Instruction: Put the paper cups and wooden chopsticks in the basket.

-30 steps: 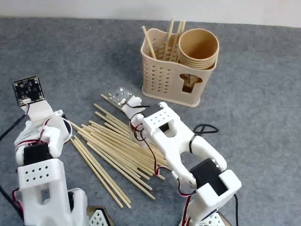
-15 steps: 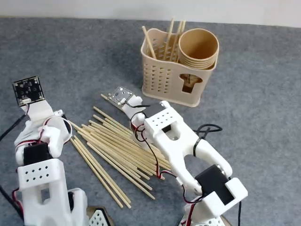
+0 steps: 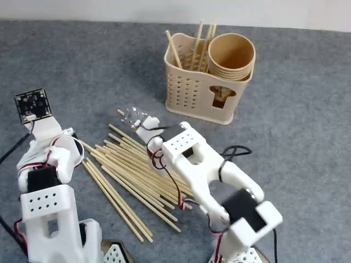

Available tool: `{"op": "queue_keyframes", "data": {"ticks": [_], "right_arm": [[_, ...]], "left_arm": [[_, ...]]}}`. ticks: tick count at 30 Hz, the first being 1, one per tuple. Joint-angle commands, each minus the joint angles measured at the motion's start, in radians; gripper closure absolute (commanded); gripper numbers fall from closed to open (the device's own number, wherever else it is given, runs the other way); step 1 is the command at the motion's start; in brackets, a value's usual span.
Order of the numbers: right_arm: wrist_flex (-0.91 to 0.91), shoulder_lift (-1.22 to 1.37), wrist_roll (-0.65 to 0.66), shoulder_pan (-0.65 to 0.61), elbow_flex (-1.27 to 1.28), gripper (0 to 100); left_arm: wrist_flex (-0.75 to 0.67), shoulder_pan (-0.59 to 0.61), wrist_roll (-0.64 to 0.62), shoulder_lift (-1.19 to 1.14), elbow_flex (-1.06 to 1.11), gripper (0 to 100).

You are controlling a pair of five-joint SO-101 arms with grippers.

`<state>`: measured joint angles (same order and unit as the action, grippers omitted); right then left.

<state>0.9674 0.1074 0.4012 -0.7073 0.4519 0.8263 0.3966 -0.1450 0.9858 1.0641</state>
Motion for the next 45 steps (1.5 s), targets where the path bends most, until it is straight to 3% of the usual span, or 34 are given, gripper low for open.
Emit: {"op": "queue_keyframes", "data": {"ticks": [1,8,27,32,37,45], "right_arm": [[-0.022,0.025,0.014,-0.008,-0.007,90.2],[-0.016,-0.008,0.014,-0.007,-0.007,99.6],[-0.012,-0.194,0.012,0.039,-0.005,99.3],[0.120,-0.223,0.008,0.033,-0.028,99.3],[0.119,-0.387,0.006,0.038,-0.028,99.3],[-0.048,-0.604,0.006,0.018,0.162,99.3]], "left_arm": [[-0.020,0.012,-0.005,0.021,-0.012,97],[-0.020,0.012,-0.005,0.021,-0.012,97],[-0.020,0.012,-0.005,0.021,-0.012,97],[-0.020,0.012,-0.005,0.021,-0.012,97],[-0.020,0.012,-0.005,0.021,-0.013,97],[-0.020,0.012,-0.005,0.021,-0.013,97]]}}
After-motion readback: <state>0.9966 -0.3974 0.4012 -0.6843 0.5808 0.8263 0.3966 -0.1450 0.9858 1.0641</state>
